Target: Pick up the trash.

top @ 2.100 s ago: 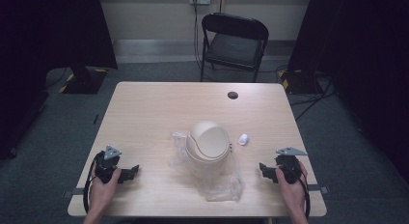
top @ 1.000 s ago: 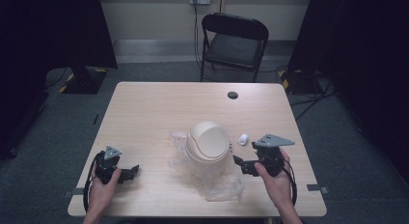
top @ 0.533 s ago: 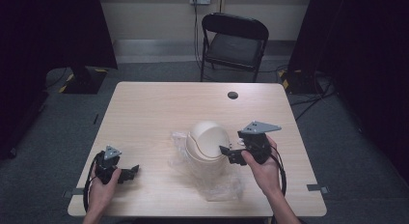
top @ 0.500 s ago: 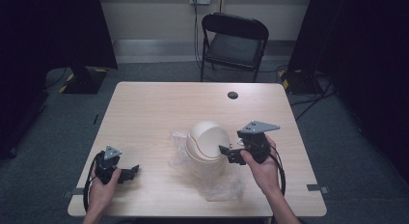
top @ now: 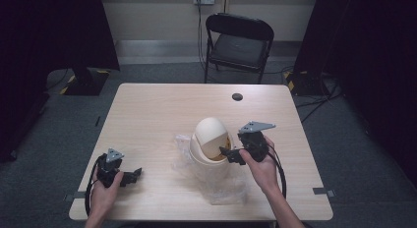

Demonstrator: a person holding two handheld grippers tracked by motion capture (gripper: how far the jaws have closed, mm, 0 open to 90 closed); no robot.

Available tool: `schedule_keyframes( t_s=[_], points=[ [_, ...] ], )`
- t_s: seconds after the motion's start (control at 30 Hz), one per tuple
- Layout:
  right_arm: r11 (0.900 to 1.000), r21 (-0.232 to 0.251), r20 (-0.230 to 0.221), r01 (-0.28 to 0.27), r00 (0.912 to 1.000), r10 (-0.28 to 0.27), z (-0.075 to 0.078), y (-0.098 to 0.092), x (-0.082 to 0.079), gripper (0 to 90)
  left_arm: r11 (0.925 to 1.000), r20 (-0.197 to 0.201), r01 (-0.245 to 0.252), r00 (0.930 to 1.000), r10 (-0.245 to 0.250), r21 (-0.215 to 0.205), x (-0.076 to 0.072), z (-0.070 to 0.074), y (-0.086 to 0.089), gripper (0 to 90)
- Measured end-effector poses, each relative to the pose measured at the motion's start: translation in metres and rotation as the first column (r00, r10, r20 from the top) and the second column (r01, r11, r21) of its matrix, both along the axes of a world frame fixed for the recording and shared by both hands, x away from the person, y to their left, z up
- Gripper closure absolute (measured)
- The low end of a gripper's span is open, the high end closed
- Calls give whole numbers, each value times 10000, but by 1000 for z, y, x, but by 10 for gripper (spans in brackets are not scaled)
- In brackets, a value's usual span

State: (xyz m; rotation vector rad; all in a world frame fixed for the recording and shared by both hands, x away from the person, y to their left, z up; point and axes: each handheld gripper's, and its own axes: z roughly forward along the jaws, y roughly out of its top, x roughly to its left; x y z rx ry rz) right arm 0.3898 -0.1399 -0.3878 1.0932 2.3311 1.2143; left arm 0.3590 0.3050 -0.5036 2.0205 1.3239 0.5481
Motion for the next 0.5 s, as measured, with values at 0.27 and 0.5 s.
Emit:
schedule_keyframes(
  t_s=[0.27, 0.5],
  points=[
    [9999, -19, -90, 111, 9999, -111, -7, 7, 11, 139, 10000, 1, -4, 10000, 4, 4, 0, 0, 0, 1],
    [9999, 38, -192, 157, 9997, -156, -12, 13, 20, 148, 10000, -1, 0, 10000, 0, 6, 0, 0, 0, 1]
  ],
)
